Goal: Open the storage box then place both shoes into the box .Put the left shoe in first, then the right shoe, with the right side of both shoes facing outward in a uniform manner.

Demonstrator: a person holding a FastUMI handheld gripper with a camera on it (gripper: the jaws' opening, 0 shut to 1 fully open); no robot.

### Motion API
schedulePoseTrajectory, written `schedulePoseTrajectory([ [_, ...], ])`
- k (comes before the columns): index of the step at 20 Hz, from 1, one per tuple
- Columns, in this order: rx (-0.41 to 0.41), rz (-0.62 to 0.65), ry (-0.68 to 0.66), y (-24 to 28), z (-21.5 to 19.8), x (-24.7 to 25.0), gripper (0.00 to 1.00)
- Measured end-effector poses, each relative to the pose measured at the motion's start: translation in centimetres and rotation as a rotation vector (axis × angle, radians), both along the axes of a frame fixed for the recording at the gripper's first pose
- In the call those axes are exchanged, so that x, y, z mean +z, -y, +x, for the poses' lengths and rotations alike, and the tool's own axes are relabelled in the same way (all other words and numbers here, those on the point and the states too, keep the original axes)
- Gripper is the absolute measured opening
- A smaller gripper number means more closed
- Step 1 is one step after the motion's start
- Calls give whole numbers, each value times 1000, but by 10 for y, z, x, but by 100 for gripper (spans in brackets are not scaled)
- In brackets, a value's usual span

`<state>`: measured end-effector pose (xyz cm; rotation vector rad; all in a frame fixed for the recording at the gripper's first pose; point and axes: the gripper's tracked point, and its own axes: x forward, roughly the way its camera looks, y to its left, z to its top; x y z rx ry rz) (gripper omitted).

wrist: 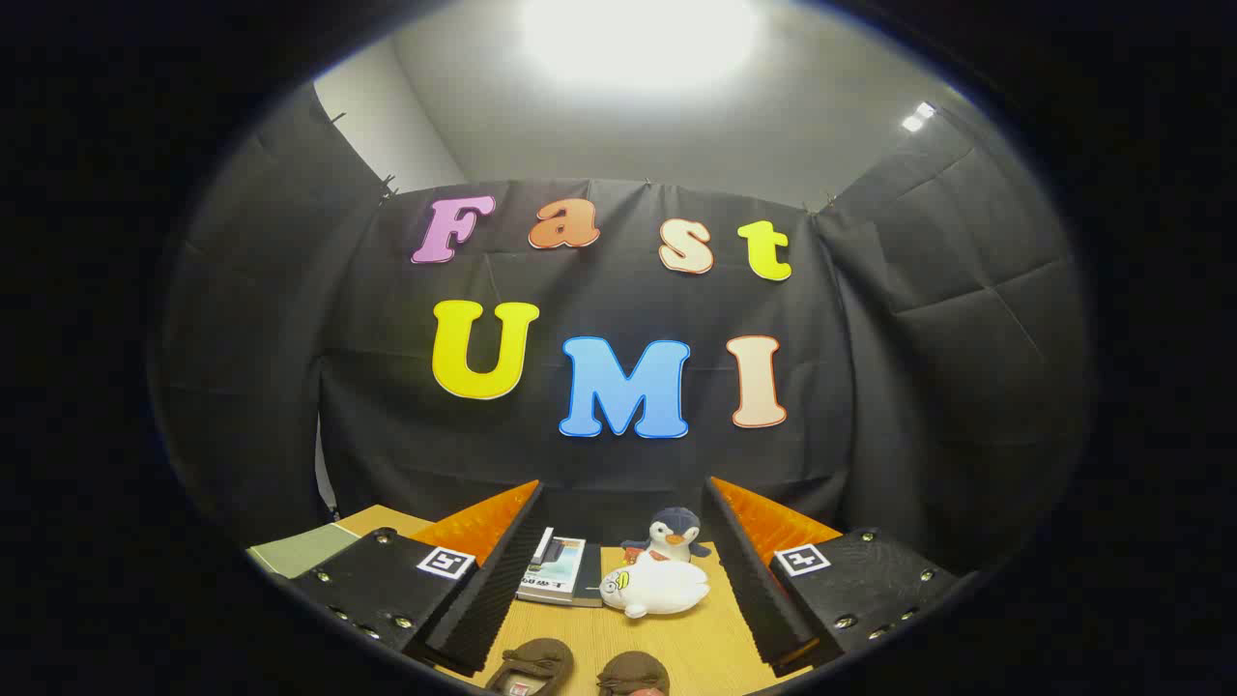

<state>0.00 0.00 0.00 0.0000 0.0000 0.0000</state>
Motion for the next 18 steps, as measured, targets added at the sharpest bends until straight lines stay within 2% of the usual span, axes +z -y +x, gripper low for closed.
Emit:
schedulePoseTrajectory([
  [18,12,29,-6,8,-2,-11,97],
])
